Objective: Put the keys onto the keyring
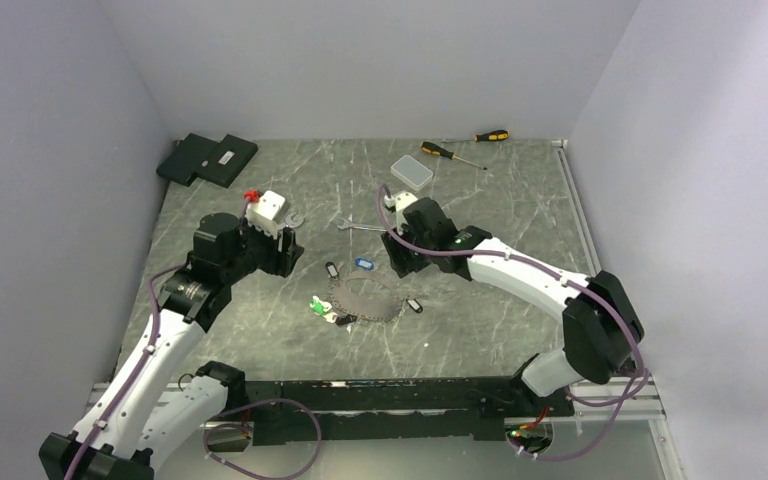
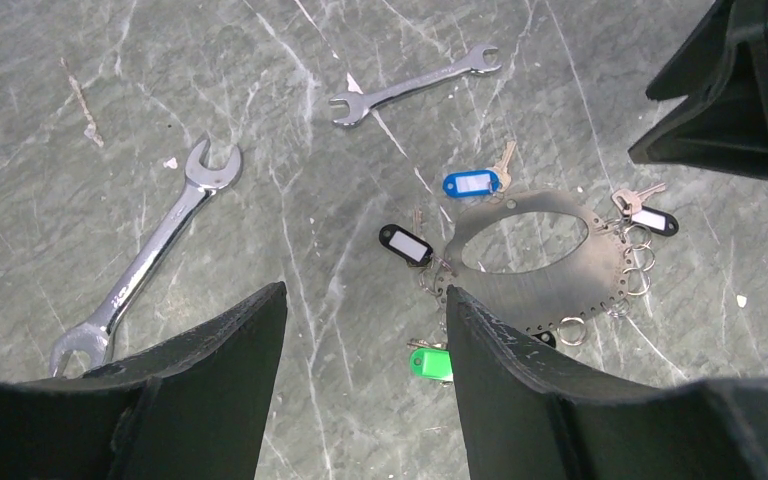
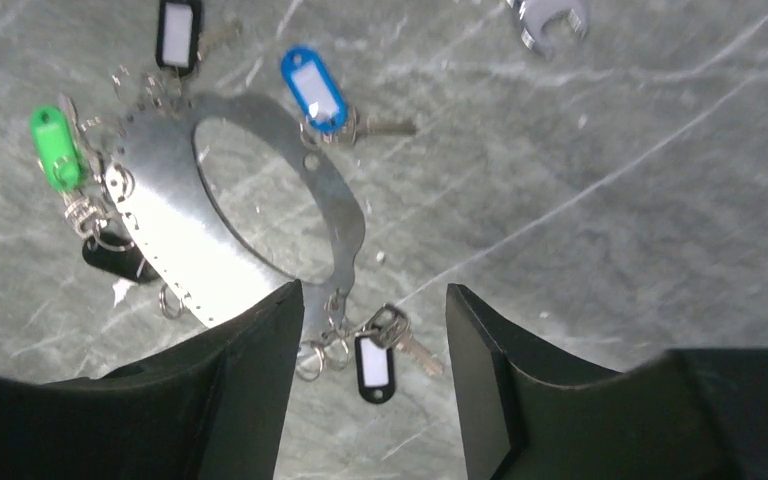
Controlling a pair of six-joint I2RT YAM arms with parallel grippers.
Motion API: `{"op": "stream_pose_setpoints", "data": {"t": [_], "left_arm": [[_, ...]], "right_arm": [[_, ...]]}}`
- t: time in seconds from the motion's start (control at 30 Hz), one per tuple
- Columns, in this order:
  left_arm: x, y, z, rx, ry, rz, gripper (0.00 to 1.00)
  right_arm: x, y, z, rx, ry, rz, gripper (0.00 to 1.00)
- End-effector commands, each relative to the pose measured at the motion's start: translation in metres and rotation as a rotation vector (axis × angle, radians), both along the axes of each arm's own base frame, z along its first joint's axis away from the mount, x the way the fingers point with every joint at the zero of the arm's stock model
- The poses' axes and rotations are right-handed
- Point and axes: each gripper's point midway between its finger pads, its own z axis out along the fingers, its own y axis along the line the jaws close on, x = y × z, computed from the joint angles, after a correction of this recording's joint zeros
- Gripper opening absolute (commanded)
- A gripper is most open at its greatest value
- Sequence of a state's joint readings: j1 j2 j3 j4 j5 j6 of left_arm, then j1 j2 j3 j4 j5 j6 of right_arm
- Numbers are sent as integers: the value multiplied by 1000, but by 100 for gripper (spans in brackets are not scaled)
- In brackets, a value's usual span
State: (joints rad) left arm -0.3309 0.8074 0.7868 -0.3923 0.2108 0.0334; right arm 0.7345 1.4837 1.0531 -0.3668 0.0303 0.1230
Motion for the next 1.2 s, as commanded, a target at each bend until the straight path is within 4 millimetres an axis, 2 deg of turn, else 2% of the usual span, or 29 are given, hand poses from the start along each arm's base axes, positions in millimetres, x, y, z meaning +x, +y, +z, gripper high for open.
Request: {"op": "stream_pose_setpoints", "data": {"t": [0.0,0.13,0.23,0.33,0.4,0.57,0.73,1.07,1.17], "left_arm": [[4,-1,17,-9,-36,4,64],[5,0,17,-5,-39,11,64],[5,1,17,-4,-38,12,64],[5,0,17,-5,-38,10,64],[5,-1,17,-8,-36,5,64],[4,-2,17,-12,-30,0,64],[4,-1,17,-7,-34,6,64],[3,0,17,-8,-35,5,64],[3,1,17,-6,-37,9,64]], "right_arm": [[-20,4,-17,63,105,3,56],[-45,20,-20,144,163,41,51],[-80,35,-27,117,155,148,51],[-100,38,-37,101,168,190,51],[-106,36,-42,109,182,191,50],[-109,32,-51,96,181,188,42],[-121,37,-67,40,213,234,38],[-116,45,-72,-4,176,260,42],[-118,48,-73,-9,141,335,48]]}}
